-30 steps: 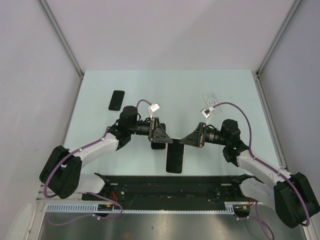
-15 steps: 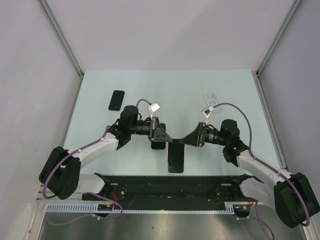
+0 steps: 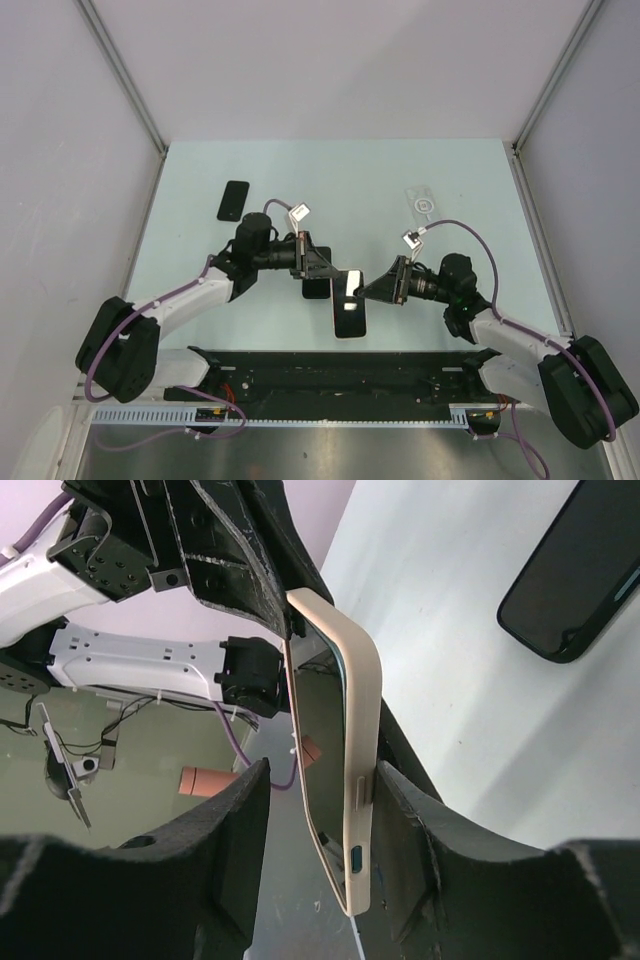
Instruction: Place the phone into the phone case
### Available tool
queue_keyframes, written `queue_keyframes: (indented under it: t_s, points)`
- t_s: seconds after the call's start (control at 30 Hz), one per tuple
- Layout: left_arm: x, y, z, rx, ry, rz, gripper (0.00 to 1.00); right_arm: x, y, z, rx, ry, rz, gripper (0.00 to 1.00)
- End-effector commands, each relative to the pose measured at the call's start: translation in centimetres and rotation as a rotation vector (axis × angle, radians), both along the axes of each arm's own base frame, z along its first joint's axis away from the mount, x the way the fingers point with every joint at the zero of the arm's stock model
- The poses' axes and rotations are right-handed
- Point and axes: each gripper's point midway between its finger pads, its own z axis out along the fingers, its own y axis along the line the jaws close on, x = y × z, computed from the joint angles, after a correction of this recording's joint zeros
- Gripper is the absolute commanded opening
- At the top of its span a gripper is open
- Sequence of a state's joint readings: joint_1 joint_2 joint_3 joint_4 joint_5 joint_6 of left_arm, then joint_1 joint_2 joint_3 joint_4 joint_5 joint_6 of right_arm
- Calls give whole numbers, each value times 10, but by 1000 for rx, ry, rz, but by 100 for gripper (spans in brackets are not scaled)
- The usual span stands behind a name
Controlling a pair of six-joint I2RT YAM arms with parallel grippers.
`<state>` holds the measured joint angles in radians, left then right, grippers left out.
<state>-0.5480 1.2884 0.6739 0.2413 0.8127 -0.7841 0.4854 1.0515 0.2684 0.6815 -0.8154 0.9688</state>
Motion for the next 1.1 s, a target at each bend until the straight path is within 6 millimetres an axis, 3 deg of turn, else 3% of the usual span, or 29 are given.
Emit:
queue_keyframes:
  t_s: [0.0, 0.07, 0.2, 0.23, 0.63, 0.67, 0.7, 0.77, 0.8, 0.9, 0.93, 1.07]
  points:
    - [7, 0, 26, -76, -51, 31, 0, -1, 5, 15, 51, -67, 13, 45]
    - [6, 0, 25, -81, -45, 30, 0, -2, 7, 15, 52, -70, 18, 39]
    - [6, 0, 26, -86, -39, 34, 0, -3, 9, 16, 57, -78, 16, 3]
    - [5, 0, 25, -82, -37, 35, 0, -2, 10, 17, 58, -86, 16, 0]
    - [17, 12, 9, 68, -94, 95, 1, 18, 4, 7, -83, -100, -102, 0]
    - [16, 12, 11, 64, -101, 89, 7, 18, 4, 8, -80, -100, -103, 0]
    - [13, 10, 15, 44, -111, 66, 27, 18, 5, 11, -74, -104, -99, 0]
    - [10, 10, 20, 26, -122, 54, 48, 19, 6, 12, -69, -101, -96, 0]
    - [9, 10, 21, 26, -132, 52, 64, 20, 7, 12, -69, -98, -94, 0]
    - [9, 17, 25, 59, -167, 64, 78, 25, 8, 6, -85, -82, -94, 0]
    - [15, 21, 33, 68, -197, 88, 80, 26, 8, 5, -87, -80, -92, 0]
    - [25, 39, 32, 189, -267, 143, 87, 42, 3, -5, -127, -52, -115, 0]
